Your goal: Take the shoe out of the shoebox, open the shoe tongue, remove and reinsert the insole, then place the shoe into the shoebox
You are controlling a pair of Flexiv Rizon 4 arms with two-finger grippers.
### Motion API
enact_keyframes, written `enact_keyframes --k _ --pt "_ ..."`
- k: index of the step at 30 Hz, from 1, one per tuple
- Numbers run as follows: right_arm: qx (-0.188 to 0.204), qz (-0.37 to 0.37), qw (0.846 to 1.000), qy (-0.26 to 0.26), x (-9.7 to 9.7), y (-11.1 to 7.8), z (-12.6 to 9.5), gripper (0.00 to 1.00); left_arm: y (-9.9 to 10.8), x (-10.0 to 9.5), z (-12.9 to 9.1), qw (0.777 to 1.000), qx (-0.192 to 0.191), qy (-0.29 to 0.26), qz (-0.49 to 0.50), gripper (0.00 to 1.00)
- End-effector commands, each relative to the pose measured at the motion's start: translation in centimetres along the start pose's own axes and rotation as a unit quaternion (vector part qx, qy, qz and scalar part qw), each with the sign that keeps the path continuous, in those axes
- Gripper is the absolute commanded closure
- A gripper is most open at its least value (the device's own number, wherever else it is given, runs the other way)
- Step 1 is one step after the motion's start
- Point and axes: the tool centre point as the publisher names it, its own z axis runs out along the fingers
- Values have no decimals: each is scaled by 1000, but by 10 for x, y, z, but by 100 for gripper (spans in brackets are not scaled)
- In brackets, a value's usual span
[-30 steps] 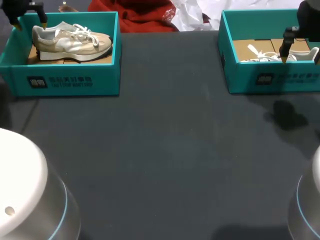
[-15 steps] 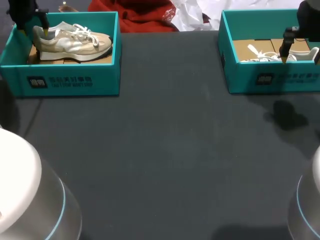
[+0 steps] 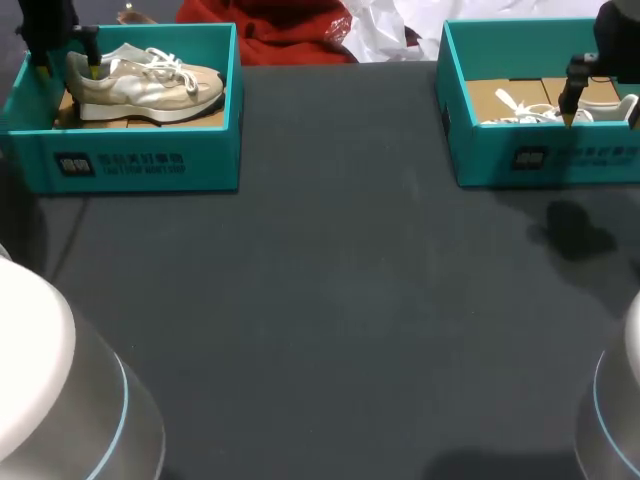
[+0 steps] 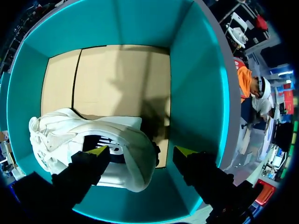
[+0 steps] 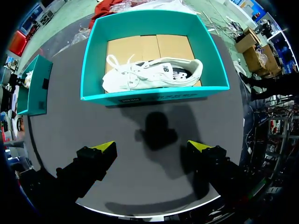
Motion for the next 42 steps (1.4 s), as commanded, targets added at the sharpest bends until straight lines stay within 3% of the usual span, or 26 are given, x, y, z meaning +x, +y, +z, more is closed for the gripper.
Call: enact_keyframes --k 1,14,21,22,24,26,30,42 --pt "-1 0 1000 0 0 -1 0 0 8 -2 8 1000 9 2 -2 9" --pt "-1 0 1000 0 0 -1 0 0 11 2 26 999 26 13 -14 13" --pt "-1 0 1000 0 0 -1 0 0 10 5 35 999 35 18 -17 21" --pt "-1 0 1000 0 0 -1 0 0 10 5 36 999 37 18 -18 25" --pt "-1 0 1000 0 0 -1 0 0 10 5 37 999 38 18 -19 50" --pt "-1 0 1000 0 0 -1 0 0 10 6 37 999 39 18 -19 62" --pt "-1 0 1000 0 0 -1 0 0 9 7 38 999 41 18 -19 100" --pt "-1 0 1000 0 0 -1 0 0 7 16 33 999 38 14 -21 100"
